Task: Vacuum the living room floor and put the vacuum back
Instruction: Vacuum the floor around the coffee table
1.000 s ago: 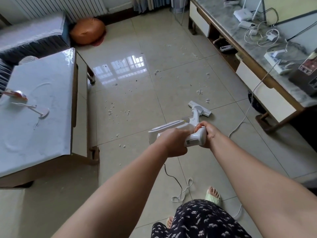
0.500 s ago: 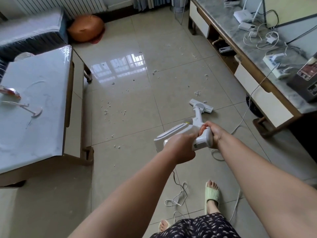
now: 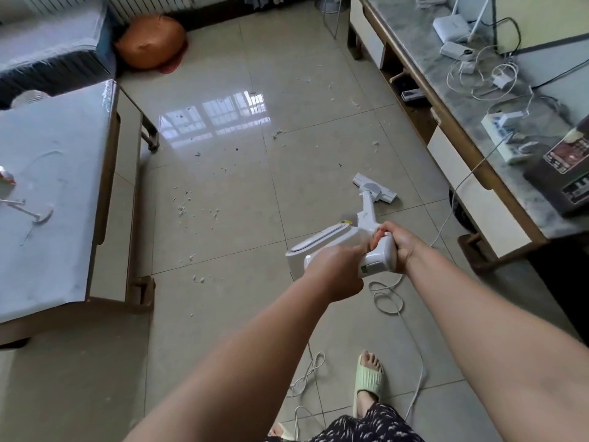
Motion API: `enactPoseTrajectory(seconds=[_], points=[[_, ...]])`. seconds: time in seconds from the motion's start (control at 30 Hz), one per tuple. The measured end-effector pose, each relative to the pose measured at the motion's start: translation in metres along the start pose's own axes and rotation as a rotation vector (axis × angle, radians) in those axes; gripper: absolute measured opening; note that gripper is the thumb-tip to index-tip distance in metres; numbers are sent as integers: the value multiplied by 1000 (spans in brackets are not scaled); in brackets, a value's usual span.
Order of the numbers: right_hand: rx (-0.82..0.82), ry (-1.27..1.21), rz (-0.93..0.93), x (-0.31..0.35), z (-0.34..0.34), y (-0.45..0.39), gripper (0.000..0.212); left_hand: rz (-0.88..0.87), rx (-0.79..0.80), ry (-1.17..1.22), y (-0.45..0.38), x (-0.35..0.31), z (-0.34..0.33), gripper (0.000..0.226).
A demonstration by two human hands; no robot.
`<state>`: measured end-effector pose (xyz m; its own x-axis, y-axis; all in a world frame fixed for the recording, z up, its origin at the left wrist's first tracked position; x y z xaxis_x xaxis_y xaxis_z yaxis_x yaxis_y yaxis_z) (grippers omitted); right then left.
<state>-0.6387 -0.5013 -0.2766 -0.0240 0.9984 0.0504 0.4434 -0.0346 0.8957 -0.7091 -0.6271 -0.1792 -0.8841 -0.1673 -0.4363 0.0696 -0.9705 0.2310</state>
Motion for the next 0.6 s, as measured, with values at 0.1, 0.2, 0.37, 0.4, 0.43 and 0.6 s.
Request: enactPoseTrajectory(seconds=[0.1, 0.2, 0.37, 0.4, 0.43, 0.6], points=[[5, -4, -20, 21, 4, 1, 15, 4, 0, -7, -20, -9, 2, 33], [19, 10, -33, 38, 5, 4, 17, 18, -13, -5, -35, -15, 5, 35], [24, 9, -14, 54, 5, 5, 15, 34, -10, -28, -50, -23, 10, 38], [32, 7, -17, 54, 5, 5, 16, 35, -11, -35, -50, -24, 10, 39], [42, 5, -19, 53, 4, 5, 16, 36, -9, -42, -50, -24, 11, 41], [61, -8, -13, 38, -4, 5, 17, 67, -13, -47, -34, -19, 16, 41]])
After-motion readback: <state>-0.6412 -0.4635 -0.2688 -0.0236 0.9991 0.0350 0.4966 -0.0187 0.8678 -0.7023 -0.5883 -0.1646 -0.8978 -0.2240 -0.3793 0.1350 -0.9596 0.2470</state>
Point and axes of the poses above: each hand's wrist, its own y-axis away from the middle knuckle, its own z-axis out of the back of the hand, x = y × z, the point moved 3 cm from there along -y, towards the middle knuckle, and after that the axes turned 10 degrees about -z, right-handed, at the moved point
